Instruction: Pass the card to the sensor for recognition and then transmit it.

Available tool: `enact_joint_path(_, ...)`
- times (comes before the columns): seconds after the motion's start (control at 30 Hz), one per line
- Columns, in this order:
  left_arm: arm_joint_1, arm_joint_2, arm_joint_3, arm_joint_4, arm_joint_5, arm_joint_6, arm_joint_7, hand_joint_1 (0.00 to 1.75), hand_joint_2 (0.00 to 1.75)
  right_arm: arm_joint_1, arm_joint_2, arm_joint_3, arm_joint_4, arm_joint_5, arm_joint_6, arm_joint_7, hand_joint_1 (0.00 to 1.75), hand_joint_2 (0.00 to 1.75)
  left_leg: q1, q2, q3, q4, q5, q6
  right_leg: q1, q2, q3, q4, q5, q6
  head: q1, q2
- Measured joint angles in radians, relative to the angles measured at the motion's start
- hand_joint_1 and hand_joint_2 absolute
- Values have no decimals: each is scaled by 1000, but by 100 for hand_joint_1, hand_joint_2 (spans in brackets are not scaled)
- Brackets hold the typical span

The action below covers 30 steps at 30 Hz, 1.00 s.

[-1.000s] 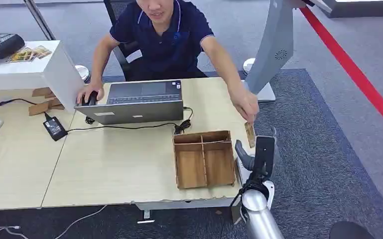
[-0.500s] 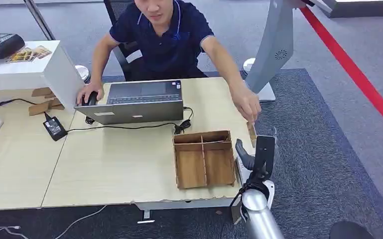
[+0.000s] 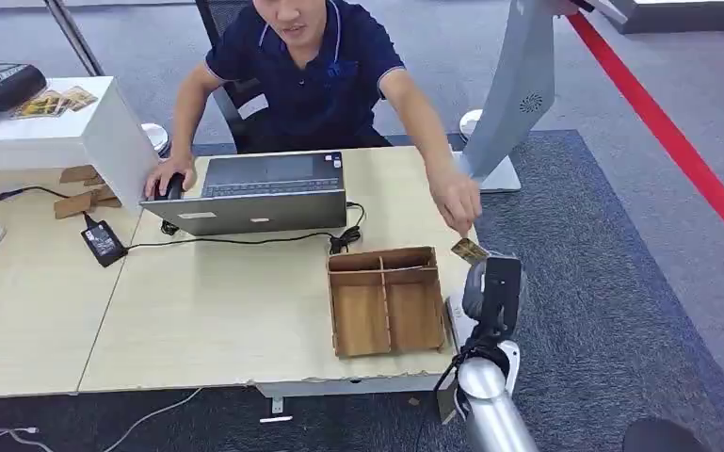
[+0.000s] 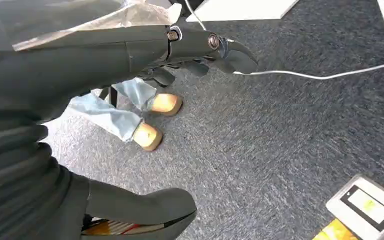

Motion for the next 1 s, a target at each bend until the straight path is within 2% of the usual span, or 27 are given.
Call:
enact_joint_path(0.5,0,2,-11,0,17,0,3,0,175,13,-1,5,1,5,0,0,175,175,0,0,0,0,0,0,0,0,0,0,0,0,0,0)
enact_joint_path(1.0,0,5,-12,0,58,9,29,0,175,85,-16,-25,51,8,-1,-10,175,175,0,0,0,0,0,0,0,0,0,0,0,0,0,0)
